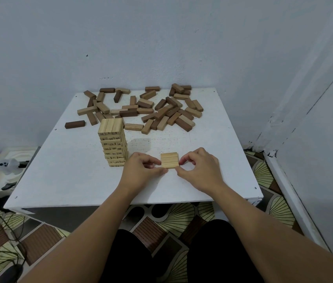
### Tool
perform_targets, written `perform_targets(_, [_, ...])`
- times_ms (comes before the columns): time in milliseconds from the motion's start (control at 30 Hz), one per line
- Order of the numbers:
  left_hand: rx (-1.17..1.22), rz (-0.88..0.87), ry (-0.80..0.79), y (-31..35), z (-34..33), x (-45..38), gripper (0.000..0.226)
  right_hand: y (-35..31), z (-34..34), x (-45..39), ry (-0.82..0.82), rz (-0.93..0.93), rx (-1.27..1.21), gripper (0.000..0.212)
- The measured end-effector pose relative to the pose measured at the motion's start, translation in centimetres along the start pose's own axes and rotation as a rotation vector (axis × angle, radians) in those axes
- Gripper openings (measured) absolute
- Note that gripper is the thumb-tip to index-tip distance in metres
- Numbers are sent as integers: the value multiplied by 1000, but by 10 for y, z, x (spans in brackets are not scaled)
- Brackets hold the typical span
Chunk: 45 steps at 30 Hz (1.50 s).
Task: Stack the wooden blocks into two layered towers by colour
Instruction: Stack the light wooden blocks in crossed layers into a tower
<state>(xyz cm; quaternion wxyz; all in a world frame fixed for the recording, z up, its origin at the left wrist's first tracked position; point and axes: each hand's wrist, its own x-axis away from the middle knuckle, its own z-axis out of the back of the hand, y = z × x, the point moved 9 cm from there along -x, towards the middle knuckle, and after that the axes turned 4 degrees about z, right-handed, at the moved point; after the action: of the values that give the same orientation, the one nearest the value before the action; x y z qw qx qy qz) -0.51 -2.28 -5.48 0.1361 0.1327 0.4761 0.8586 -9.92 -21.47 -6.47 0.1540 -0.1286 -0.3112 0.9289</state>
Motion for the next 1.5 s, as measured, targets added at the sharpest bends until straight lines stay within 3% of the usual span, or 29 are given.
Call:
perform_targets(400, [57, 16, -30, 1, -1, 0, 30, 0, 1, 0, 9, 0, 2, 33])
perform_targets(867, [43, 21, -61, 1, -3, -3, 29, -1, 0, 0, 7, 2, 22, 27])
perform_targets(1033, [-37, 14, -97, 8, -3, -10, 58, -1, 3, -3, -17, 2, 34, 44])
perform_targets(1267, [-93, 36, -163, 5, -7, -17, 68, -1, 5, -15, -159, -21, 23, 67])
perform_targets(1500, [-67, 44, -149, 3, -5, -17, 62, 1, 6, -9, -78, -13, -22, 50])
